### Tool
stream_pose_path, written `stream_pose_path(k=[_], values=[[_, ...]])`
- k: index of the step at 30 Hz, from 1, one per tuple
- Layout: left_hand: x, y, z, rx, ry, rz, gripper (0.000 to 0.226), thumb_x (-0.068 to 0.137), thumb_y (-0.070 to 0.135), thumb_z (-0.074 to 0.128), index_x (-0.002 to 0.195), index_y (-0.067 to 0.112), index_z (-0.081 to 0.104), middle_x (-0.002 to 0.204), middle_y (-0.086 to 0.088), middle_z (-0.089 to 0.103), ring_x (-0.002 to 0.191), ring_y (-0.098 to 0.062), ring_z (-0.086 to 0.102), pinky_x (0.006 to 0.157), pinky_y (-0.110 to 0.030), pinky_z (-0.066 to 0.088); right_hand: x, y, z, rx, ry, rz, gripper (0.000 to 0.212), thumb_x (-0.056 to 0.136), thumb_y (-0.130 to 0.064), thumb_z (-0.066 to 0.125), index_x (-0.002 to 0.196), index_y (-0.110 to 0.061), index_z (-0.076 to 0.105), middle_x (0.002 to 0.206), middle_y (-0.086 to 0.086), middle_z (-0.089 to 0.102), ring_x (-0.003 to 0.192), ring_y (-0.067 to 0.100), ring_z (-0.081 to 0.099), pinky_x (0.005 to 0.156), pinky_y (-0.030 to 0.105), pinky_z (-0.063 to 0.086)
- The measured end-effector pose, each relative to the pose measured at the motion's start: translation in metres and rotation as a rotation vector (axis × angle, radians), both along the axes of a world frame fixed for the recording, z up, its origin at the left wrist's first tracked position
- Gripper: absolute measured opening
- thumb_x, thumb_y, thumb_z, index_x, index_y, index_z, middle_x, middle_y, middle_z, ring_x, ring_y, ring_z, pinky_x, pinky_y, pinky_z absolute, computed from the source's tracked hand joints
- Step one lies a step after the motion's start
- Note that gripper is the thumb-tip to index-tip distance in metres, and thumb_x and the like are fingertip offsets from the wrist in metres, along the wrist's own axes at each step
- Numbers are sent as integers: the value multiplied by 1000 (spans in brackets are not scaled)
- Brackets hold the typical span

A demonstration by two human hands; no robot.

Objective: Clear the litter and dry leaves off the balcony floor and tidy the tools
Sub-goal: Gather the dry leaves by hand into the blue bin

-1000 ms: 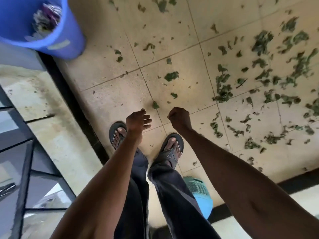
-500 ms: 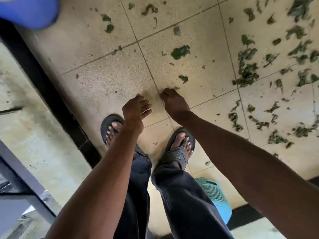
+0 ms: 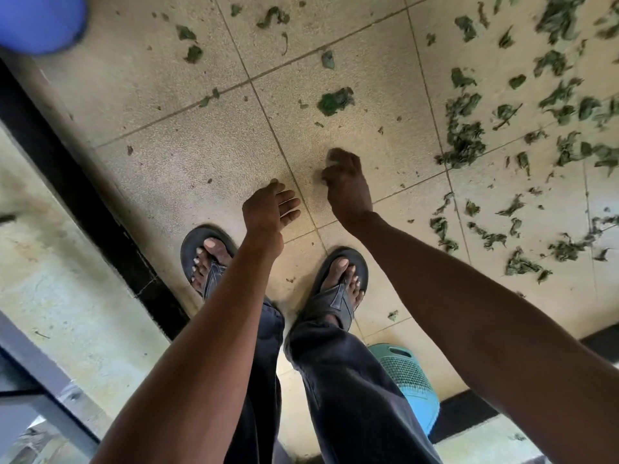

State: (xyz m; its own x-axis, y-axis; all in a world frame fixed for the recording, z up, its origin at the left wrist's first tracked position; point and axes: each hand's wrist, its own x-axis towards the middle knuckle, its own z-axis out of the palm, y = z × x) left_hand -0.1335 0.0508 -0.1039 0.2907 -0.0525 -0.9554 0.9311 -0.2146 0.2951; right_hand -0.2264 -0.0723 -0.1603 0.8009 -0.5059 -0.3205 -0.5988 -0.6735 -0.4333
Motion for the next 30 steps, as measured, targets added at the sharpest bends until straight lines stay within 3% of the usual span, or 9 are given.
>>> stream_pose_path(k=[4,7,10,14,18,21,25,27,30], values=[[0,4,-3,1,24,-4,26,101,24,51,115,5,62,99,-9,70,84,-19,70,75,-31,57,-14,3,1,-94,-67,254,33,72,6,41,85,1,71,94,17,65,90,37,62,54,37,56],[2,5,-3,-27,53,-13,27,100,24,54,116,5,62,100,-9,69,89,-21,69,77,-32,56,-8,-8,12,147,-9,-329,32,74,15,55,89,-4,76,92,11,71,86,26,67,71,35,57],[5,-2,1,-139,124,4,25,100,30,53,109,8,63,101,-11,67,97,-25,65,84,-35,54,9,-9,41,590,-117,-786,21,73,12,66,80,-7,71,72,3,71,66,8,68,66,31,58],[5,-30,6,-278,224,16,28,100,34,51,95,11,64,98,-10,67,92,-22,67,80,-34,56,29,20,79,446,-122,-498,14,72,7,67,71,-7,67,66,-8,59,57,1,56,55,14,43],[14,-48,4,-219,254,83,36,101,31,45,111,2,62,108,-19,67,100,-27,67,82,-35,56,44,26,82,72,-11,-219,18,71,-1,60,70,-18,67,69,-2,61,87,21,50,79,35,32],[28,-47,-9,-135,167,119,34,102,28,44,107,0,61,107,-22,63,93,-28,66,80,-32,56,61,10,90,352,118,-70,21,77,-11,53,84,-14,73,73,-1,65,89,19,61,86,31,35],[50,-49,-8,-182,94,171,37,104,31,45,72,14,52,51,2,50,39,-8,44,35,-20,34,74,-13,100,587,-154,-277,25,80,6,60,94,-7,76,93,5,75,79,4,65,75,14,51],[61,-50,-7,-197,82,164,39,103,37,45,69,18,50,50,6,42,36,-6,34,32,-20,23,79,-31,86,404,-208,-426,24,81,2,68,103,-8,74,103,4,73,80,2,64,78,18,54],[72,-51,-7,-174,81,157,40,102,39,46,67,19,49,51,6,40,35,-6,32,32,-19,19,84,-62,49,247,-110,-490,58,78,-13,78,132,-9,57,133,13,54,112,16,55,96,23,47]])
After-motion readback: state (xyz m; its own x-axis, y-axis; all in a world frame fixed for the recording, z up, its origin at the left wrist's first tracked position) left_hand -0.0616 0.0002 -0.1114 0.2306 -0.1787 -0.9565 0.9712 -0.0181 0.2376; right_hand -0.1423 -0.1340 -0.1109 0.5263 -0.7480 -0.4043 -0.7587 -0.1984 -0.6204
